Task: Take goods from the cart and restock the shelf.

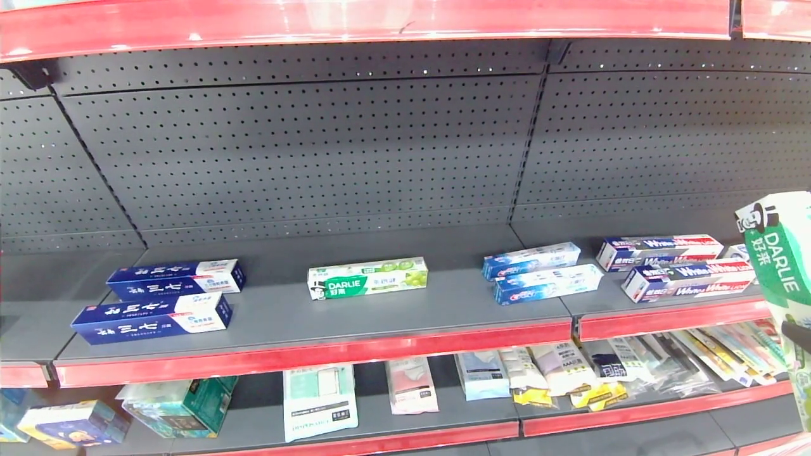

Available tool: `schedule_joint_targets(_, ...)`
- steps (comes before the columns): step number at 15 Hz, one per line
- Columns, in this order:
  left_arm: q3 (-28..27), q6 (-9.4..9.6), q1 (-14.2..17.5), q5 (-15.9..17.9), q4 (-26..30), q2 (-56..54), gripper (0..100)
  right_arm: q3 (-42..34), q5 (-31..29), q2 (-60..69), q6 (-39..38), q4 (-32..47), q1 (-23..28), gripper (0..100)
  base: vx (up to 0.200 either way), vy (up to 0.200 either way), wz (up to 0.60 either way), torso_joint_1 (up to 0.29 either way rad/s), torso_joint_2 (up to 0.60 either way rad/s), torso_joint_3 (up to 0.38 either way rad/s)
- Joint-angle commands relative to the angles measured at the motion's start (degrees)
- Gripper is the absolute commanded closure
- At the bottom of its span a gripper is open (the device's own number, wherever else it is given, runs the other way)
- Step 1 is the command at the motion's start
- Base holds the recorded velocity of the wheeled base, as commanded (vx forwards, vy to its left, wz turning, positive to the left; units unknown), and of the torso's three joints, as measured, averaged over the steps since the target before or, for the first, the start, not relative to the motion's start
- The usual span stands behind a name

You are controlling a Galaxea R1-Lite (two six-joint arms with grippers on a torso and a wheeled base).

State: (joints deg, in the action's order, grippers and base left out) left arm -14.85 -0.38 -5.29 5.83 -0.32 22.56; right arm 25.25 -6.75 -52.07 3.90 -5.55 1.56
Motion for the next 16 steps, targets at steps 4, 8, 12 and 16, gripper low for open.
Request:
schedule_joint_targets(4, -12.75, 3.37, 2.21, -5.56, -5.04, 38.08, 0, 0.86, -0.01, -0.67, 0.14, -0.43, 0.11, 100, 0.000, 0.000, 0.00, 0.000, 0.00, 0.000)
schedule_joint_targets(8, -21.71, 24.46, 7.75, 10.61, -2.32, 54.16, 0, 0.68, 0.07, -0.84, 1.37, -0.25, 0.11, 100, 0.000, 0.000, 0.00, 0.000, 0.00, 0.000)
schedule_joint_targets(12, -39.03, 30.79, 9.51, 18.87, 8.58, 70.07, 0, -0.37, -0.01, 1.09, 2.25, 0.19, 0.11, 100, 0.000, 0.000, 0.00, 0.000, 0.00, 0.000)
schedule_joint_targets(16, -52.39, 41.07, 9.77, 22.65, 25.81, 79.92, 0, -2.66, -0.19, 2.58, 3.48, 0.19, 0.11, 100, 0.000, 0.000, 0.00, 0.000, 0.00, 0.000)
